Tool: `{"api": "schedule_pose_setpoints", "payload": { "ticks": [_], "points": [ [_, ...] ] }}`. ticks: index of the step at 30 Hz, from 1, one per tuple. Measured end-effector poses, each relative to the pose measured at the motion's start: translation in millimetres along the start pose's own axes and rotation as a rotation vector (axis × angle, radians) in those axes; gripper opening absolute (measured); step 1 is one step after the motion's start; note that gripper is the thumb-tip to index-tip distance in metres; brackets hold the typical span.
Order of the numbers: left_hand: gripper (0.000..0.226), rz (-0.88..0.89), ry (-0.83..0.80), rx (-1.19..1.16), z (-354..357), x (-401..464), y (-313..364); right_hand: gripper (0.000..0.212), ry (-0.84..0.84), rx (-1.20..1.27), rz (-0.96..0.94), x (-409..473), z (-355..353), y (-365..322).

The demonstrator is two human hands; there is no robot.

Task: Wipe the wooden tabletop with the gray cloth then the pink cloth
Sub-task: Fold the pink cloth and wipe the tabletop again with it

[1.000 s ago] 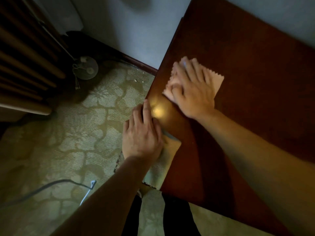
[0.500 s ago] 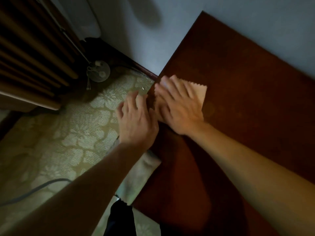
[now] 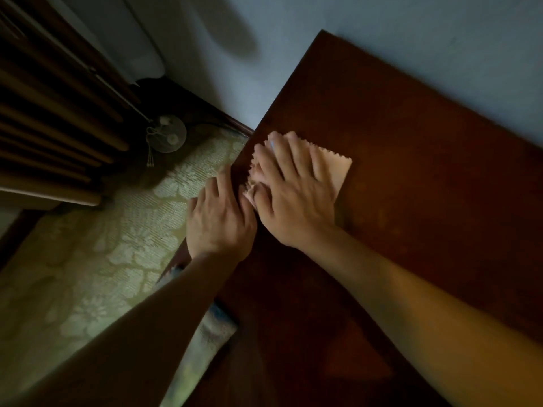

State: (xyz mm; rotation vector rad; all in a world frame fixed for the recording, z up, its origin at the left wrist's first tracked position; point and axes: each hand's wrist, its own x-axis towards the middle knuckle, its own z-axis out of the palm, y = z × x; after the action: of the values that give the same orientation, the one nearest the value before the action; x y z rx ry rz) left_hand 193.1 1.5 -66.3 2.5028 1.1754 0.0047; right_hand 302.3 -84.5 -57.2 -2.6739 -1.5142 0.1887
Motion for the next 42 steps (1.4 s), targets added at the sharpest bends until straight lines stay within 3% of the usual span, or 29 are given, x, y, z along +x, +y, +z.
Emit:
{"api": "schedule_pose_setpoints", "payload": {
  "ticks": [3,9,12,18,23,27,31,34,39,42],
  "points": [
    [0.054,-0.02,-0.003,0.0,-0.5,0.3,0.3,0.072,-0.027,-0.003,-0.017,40.8,-8.6,26.4],
    [0.055,-0.03,-0.001,-0.006,-0.5,0.7,1.7,0.067,-0.007,-0.014,0.196,140.4,-25.8,87.2],
    [0.056,-0.043,-0.017,-0.001,-0.9,1.9,1.4,0.067,0.044,0.003,0.241,121.9,-22.0,68.3],
    [0.057,-0.046,-0.015,0.009,-1.6,0.8,1.4,0.073,-0.025,-0.049,-0.064,74.2,-18.0,58.3],
    [0.057,-0.055,-0.012,-0.007,-0.1,-0.1,2.4,0.07,-0.029,-0.06,0.151,135.5,-30.7,112.0],
    [0.056,-0.052,-0.01,0.005,-1.3,0.2,2.8,0.067,0.019,-0.031,0.244,116.4,-26.8,90.3],
    [0.056,-0.049,-0.019,0.003,-3.4,-0.9,3.4,0.07,-0.007,0.005,0.115,37.9,-14.9,36.7],
    [0.056,-0.045,-0.018,0.009,-3.5,-0.1,4.4,0.072,-0.041,-0.011,-0.014,22.6,-12.4,34.1],
    [0.059,-0.052,-0.027,-0.006,-2.7,-0.2,5.8,0.073,-0.051,-0.043,0.165,89.1,-26.8,106.3],
    [0.059,-0.053,-0.025,0.005,-2.1,0.0,3.1,0.069,-0.049,-0.036,0.219,98.4,-28.2,116.2]
  ]
}}
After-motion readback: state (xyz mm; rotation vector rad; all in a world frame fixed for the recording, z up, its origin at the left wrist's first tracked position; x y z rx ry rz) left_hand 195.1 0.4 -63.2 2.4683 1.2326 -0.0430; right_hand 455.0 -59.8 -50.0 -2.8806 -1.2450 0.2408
